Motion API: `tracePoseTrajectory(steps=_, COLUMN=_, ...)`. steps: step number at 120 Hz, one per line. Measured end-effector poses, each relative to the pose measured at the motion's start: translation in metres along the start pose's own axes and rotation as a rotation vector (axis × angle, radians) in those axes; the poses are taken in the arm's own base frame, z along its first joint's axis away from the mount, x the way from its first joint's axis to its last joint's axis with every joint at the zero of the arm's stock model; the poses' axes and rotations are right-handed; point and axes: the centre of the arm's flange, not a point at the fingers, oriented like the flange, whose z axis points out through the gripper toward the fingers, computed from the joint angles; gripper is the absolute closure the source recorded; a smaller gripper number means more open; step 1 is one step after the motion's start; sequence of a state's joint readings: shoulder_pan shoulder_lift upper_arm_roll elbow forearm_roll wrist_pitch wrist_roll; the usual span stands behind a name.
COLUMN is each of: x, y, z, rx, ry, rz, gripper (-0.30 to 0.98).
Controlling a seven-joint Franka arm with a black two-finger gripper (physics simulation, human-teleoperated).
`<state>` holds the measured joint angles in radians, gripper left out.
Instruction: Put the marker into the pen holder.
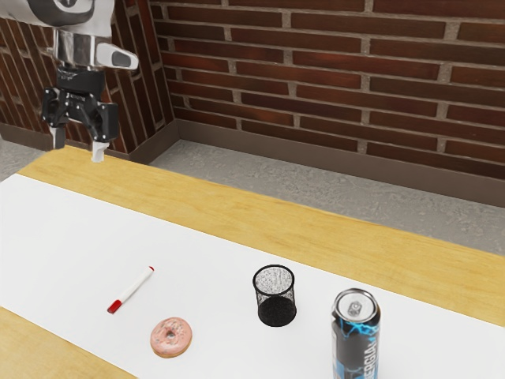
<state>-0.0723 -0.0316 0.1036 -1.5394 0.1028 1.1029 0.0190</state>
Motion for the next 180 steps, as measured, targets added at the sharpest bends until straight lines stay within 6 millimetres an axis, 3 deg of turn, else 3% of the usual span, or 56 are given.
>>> tracePoseTrajectory(steps=15, x=0.019, y=-0.018, z=-0.013, rx=0.001, ry=0.176, rz=-0.027, gripper=0.0)
tracePoseTrajectory(steps=37, x=0.03, y=-0.03, z=-0.026, rx=-0.001, ry=0.304, rz=-0.044, gripper=0.0)
tracePoseTrajectory(steps=46, x=0.027, y=-0.025, z=-0.031, rx=0.005, ry=0.332, rz=-0.036, gripper=0.0)
tracePoseTrajectory(steps=54, x=0.019, y=-0.003, z=-0.025, rx=0.009, ry=0.331, rz=0.007, gripper=0.0)
tracePoseTrajectory(steps=59, x=-0.003, y=0.013, z=0.001, rx=0.005, ry=0.316, rz=0.051, gripper=0.0)
tracePoseTrajectory(steps=64, x=-0.018, y=-0.005, z=0.049, rx=-0.024, ry=0.272, rz=0.034, gripper=0.0)
tracePoseTrajectory(steps=68, x=-0.015, y=-0.018, z=0.096, rx=-0.043, ry=0.224, rz=0.016, gripper=0.0)
tracePoseTrajectory(steps=75, x=0.003, y=-0.035, z=0.174, rx=-0.072, ry=0.143, rz=-0.014, gripper=0.0)
tracePoseTrajectory(steps=81, x=0.028, y=-0.044, z=0.23, rx=-0.079, ry=0.086, rz=-0.04, gripper=0.0)
tracePoseTrajectory(steps=89, x=0.051, y=-0.056, z=0.281, rx=-0.085, ry=0.066, rz=-0.072, gripper=0.0)
tracePoseTrajectory(steps=95, x=0.066, y=-0.063, z=0.307, rx=-0.093, ry=0.073, rz=-0.095, gripper=0.0)
tracePoseTrajectory(steps=102, x=0.085, y=-0.065, z=0.318, rx=-0.084, ry=0.107, rz=-0.102, gripper=0.0)
tracePoseTrajectory(steps=124, x=0.109, y=-0.058, z=0.307, rx=-0.074, ry=0.216, rz=-0.078, gripper=0.0)
tracePoseTrajectory(steps=150, x=0.142, y=-0.035, z=0.347, rx=-0.046, ry=0.248, rz=0.009, gripper=0.03)
tracePoseTrajectory(steps=162, x=0.147, y=-0.026, z=0.354, rx=-0.041, ry=0.265, rz=0.043, gripper=0.09)
tracePoseTrajectory(steps=180, x=0.137, y=-0.026, z=0.364, rx=-0.051, ry=0.273, rz=0.067, gripper=0.17)
